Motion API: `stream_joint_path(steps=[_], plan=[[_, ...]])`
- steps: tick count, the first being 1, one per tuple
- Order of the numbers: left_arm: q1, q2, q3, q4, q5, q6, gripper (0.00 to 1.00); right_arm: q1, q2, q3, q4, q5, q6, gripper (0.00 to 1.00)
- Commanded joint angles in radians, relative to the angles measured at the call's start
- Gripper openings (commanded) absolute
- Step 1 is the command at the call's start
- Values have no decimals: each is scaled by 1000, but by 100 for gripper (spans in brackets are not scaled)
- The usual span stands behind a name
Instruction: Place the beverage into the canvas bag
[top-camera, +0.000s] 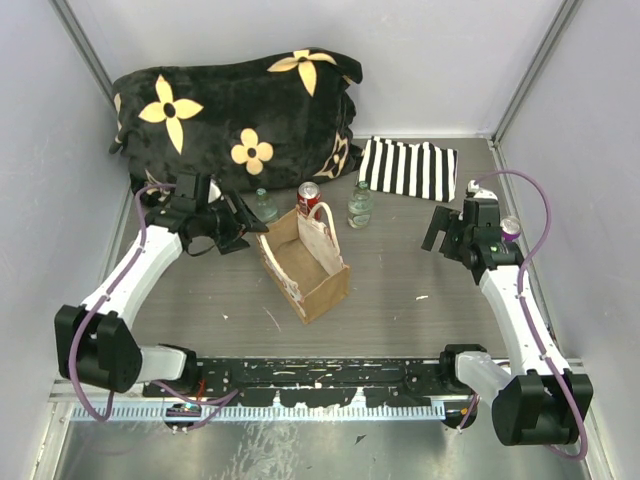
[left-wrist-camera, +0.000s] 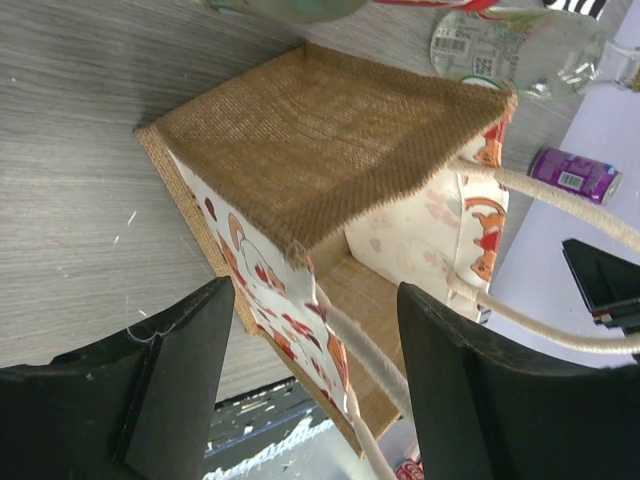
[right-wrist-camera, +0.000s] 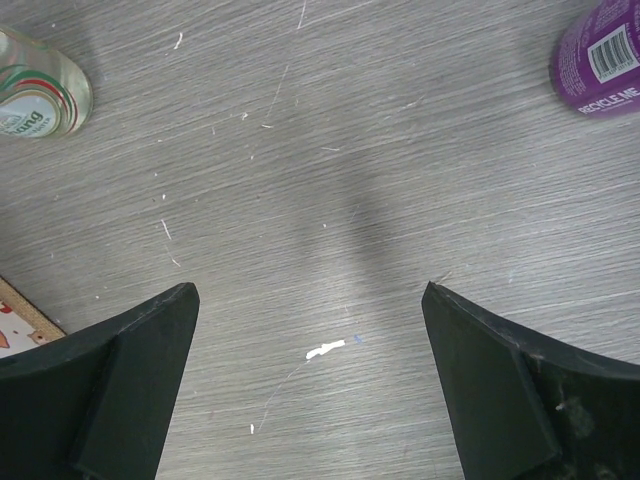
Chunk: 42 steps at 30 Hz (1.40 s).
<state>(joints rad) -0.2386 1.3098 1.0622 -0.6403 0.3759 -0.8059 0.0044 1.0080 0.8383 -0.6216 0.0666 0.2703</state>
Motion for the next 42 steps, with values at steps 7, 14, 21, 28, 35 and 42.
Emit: stream_joint_path(steps=[7,14,21,28,35,42], plan=[[-47,105,-5,101,-73,0,65,-1,-29,78,-17,-14,2,100],[-105,129,-5,103,-91,46,27,0,-26,125,-48,-22,-24,98],[-158,146,8,104,-68,106,3,0,-27,120,-50,-39,-31,97],[-222,210,102,53,-54,217,0,0,-45,103,-49,-58,-44,96],[-293,299,239,-25,-10,326,0,0,-58,101,-56,-70,-52,96],[-366,357,310,-89,18,408,0,0,-67,103,-56,-76,-55,96]])
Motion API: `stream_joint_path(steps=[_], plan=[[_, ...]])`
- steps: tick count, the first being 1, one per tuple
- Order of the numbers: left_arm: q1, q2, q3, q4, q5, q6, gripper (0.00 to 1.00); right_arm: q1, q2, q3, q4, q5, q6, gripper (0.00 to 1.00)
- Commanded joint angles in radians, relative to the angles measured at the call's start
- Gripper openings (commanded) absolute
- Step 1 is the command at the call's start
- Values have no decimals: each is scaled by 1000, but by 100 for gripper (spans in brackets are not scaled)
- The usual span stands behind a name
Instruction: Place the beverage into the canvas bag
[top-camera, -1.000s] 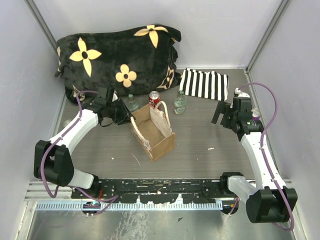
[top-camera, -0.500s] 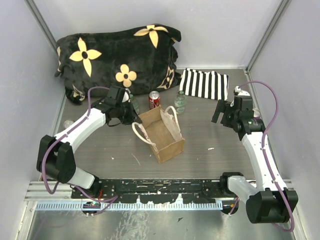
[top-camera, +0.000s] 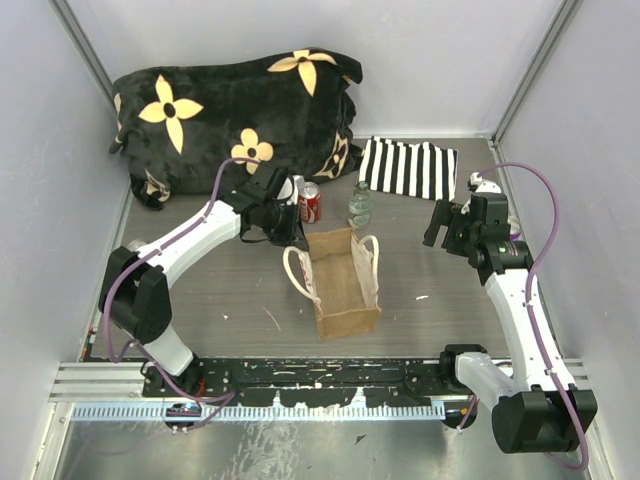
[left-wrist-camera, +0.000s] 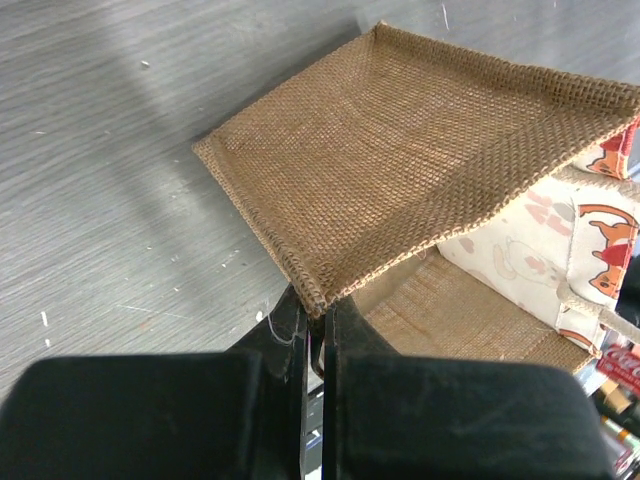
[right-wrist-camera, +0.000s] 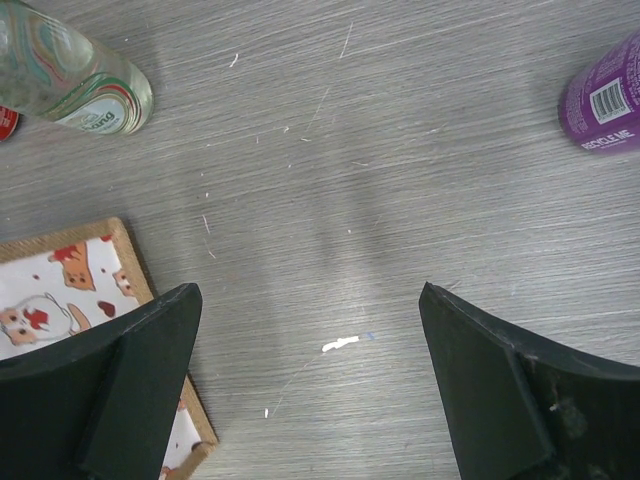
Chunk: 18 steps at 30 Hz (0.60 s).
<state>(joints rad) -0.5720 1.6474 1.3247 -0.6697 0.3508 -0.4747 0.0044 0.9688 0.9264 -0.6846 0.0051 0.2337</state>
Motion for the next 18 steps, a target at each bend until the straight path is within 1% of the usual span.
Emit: stream_joint_path(steps=[1,6,12,18], plan=[[-40,25,51,-63,46,83,0,0,-28,15,7,-14,-20,96],[-64,67,93,-72,51,117,0,0,-30,13,8,-20,-20,96],[-65,139,197,-106,30,165,2,0,-31,10,13,-20,-20,96],[-65,176,265,-119,4,181,8,0,-29,0,23,-20,-20,96]])
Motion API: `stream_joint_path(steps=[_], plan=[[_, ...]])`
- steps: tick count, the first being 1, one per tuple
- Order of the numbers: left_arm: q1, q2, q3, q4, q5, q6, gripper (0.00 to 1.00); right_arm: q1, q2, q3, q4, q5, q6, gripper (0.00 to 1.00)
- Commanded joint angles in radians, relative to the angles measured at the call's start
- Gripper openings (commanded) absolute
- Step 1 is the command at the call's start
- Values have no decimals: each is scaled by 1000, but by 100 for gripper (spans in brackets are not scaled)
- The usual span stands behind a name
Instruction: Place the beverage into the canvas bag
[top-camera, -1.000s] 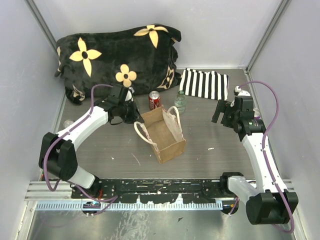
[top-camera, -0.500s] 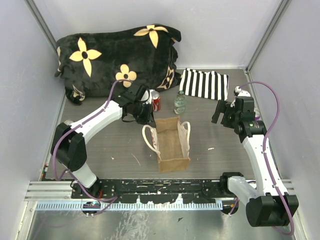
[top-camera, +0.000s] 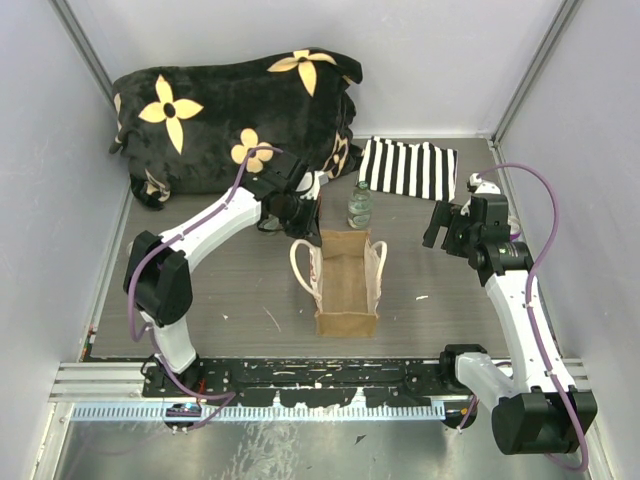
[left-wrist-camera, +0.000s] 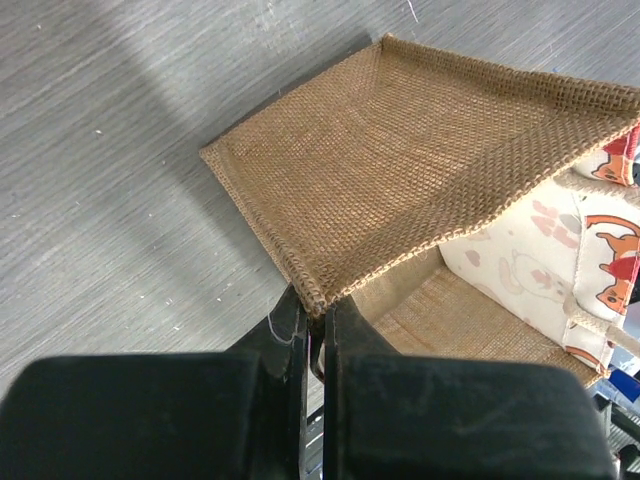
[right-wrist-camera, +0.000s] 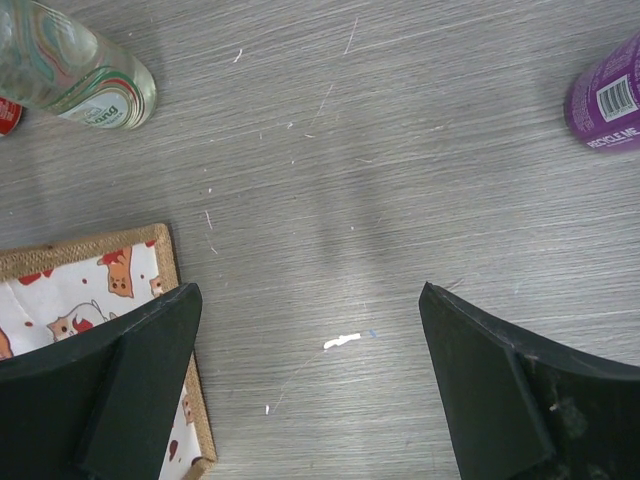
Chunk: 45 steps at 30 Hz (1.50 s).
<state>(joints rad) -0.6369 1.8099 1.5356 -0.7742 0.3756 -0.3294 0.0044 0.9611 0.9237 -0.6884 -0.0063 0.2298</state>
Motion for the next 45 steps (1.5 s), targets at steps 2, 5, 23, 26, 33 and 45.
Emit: stream_joint_path(steps=[2,5,23,26,33,45], plan=[[-1,15,58,-14,-30,39,11,0,-22,-2,30,-9,-14,96],[1,10,56,-14,-32,38,35,1,-24,-6,33,-13,-11,96],[22,-210,88,185,-269,87,100,0,-39,-23,45,-20,1,97],[31,-268,25,255,-395,129,98,0,-39,-21,44,-18,0,98],[56,-371,-270,536,-621,235,98,-1,-32,-22,50,-12,6,100],[61,-297,-409,782,-861,272,98,0,-30,7,38,-9,17,100]])
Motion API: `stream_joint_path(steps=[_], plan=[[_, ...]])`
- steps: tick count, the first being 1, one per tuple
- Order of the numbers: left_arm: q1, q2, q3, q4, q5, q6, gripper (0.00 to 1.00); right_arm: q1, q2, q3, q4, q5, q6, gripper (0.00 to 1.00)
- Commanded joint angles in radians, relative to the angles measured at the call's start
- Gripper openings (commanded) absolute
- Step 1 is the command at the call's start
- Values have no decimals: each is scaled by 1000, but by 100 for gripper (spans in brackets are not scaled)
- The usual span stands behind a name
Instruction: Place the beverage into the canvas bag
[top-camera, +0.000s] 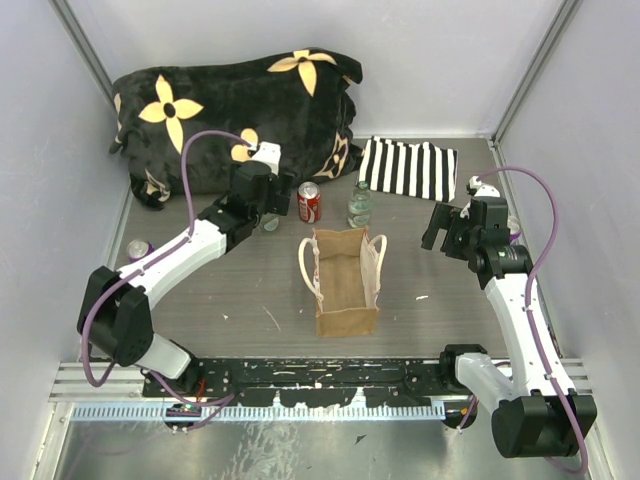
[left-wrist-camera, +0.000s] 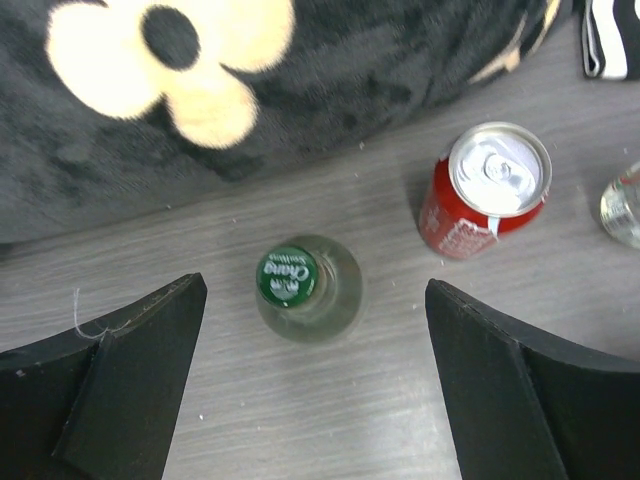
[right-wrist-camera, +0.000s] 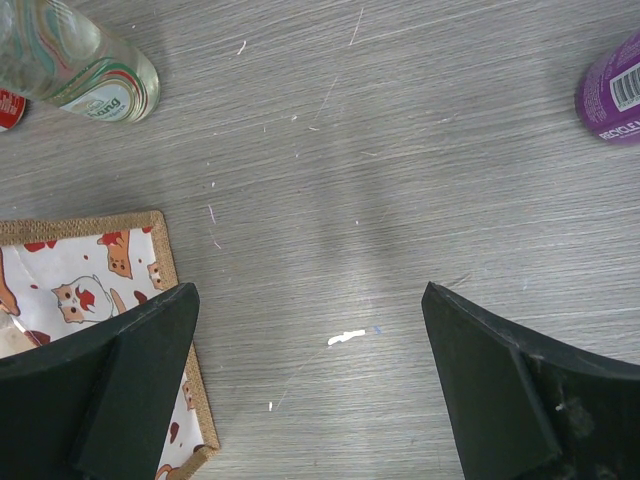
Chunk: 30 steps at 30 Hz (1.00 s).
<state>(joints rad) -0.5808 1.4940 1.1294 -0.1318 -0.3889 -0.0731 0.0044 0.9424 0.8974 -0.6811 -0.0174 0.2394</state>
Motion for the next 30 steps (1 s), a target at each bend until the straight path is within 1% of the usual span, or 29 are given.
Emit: stream_joint_path(steps=[1,9,12,20,26,30], plan=[[8,26,-2,142,-102,8,98,0,-12,35,30,3,8,100],[47,68,-17,108,-83,-112,99,0,-10,49,12,12,5,100],[51,79,-35,119,-87,-128,100,0,-7,54,8,14,3,100],[52,150,-42,180,-114,-129,96,0,-8,67,-5,18,3,100],[53,189,-37,198,-136,-135,88,0,-9,73,-15,27,-2,100],[53,199,-39,210,-142,-134,76,-1,-6,75,-15,27,-1,100]])
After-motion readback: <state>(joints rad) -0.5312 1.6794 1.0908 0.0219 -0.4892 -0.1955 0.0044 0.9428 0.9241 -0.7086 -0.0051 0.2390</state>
